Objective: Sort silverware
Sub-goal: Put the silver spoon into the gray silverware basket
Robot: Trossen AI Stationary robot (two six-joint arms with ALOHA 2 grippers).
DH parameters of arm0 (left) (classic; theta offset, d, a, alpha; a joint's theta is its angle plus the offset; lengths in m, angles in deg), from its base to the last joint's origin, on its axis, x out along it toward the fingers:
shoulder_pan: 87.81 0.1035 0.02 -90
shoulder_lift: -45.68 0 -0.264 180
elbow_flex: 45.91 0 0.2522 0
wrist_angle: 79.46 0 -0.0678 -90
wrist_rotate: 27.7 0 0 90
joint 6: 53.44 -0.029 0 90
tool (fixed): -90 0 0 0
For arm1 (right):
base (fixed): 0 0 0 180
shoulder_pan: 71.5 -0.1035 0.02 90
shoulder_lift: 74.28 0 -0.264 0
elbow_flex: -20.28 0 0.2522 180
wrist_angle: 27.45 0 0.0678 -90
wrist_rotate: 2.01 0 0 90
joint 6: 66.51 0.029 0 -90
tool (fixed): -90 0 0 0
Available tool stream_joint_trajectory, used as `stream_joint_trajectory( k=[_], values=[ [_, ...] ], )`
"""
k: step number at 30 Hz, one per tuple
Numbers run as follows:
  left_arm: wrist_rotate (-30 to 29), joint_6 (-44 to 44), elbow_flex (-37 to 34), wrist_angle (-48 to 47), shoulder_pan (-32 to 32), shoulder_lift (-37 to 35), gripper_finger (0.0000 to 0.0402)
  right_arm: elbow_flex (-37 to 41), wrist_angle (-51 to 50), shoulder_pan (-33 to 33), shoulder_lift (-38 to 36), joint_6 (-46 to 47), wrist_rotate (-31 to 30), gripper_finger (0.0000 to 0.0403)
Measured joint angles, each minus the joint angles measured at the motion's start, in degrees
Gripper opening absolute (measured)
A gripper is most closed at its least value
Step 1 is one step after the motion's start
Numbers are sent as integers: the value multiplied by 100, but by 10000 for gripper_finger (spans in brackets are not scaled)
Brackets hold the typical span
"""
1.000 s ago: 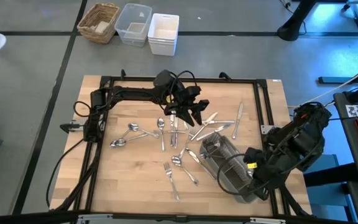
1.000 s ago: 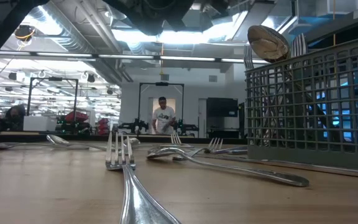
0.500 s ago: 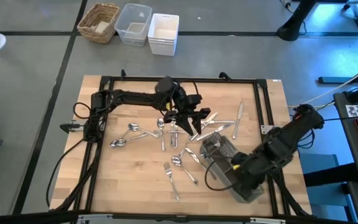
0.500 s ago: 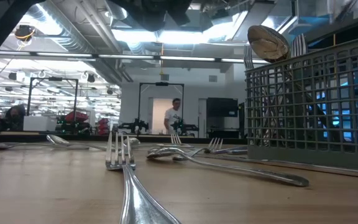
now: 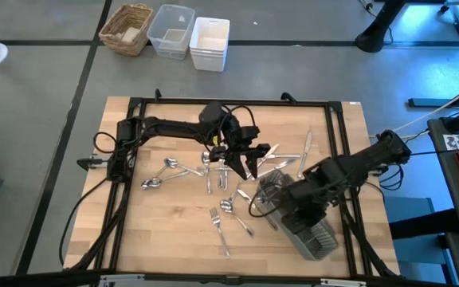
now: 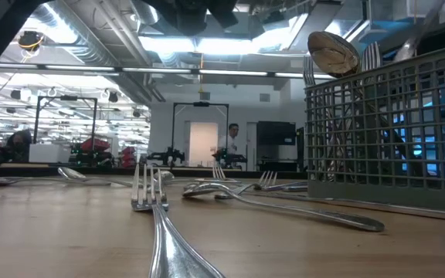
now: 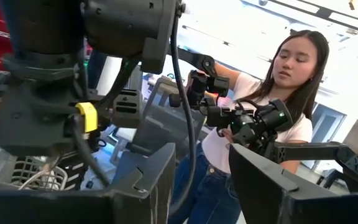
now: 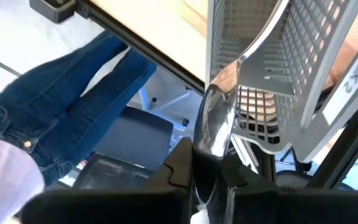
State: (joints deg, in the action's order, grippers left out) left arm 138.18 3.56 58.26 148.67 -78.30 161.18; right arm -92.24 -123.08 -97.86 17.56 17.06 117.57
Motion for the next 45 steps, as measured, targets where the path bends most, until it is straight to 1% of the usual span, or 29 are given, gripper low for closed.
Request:
stream_joint_trajectory(
  k=[3, 10, 17, 26, 29, 37, 41, 45],
  values=[
    [0, 2, 0, -2, -23, 0, 143, 0, 80, 154, 0, -25, -41, 23],
    [0, 4, 0, -2, -93, 0, 143, 0, 265, 329, 0, -415, 14, 23],
    [1, 4, 0, -2, -104, 0, 143, 0, 254, 348, 0, -448, 714, 24],
    [0, 4, 0, -2, -106, 0, 143, 0, 254, 350, 0, -502, 705, 25],
    [0, 4, 0, -2, -104, 0, 143, 0, 252, 350, 0, -603, 694, 37],
    [0, 4, 0, -2, -102, 1, 143, -2, 192, 350, 0, -606, 644, 92],
    [1, 160, 0, 53, -99, 2, 143, -2, 195, 355, 0, -603, 650, 97],
    [159, 849, -4, 533, -11, 2, 143, -10, 195, 355, -5, -615, 648, 85]
  ],
)
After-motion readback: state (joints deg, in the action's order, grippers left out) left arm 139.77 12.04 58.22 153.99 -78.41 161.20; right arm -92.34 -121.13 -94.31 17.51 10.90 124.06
